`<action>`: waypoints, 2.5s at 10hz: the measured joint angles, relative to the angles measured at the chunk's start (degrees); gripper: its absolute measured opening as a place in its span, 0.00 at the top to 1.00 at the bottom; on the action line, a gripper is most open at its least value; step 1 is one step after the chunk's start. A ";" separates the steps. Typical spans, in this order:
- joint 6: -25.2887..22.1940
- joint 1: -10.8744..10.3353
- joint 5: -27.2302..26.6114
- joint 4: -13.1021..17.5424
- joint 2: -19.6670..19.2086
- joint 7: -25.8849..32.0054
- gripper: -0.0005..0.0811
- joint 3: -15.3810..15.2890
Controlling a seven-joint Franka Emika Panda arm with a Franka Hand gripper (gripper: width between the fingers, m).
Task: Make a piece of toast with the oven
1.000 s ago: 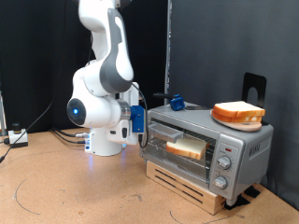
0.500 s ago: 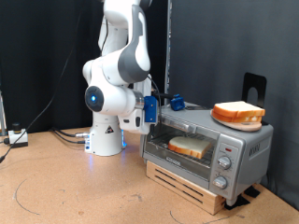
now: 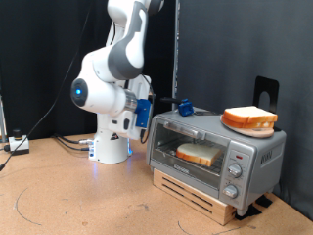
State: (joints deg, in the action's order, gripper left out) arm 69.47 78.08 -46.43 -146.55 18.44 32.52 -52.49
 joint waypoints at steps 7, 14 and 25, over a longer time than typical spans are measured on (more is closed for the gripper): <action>0.40 4.43 4.46 6.25 -6.97 -2.15 0.01 1.25; 9.34 5.28 4.78 12.36 -20.61 -12.19 0.01 0.69; 18.62 -5.99 4.13 23.73 -40.52 -25.20 0.01 -0.03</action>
State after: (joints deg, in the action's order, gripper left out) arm 88.10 72.08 -42.30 -122.81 -22.08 7.32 -52.51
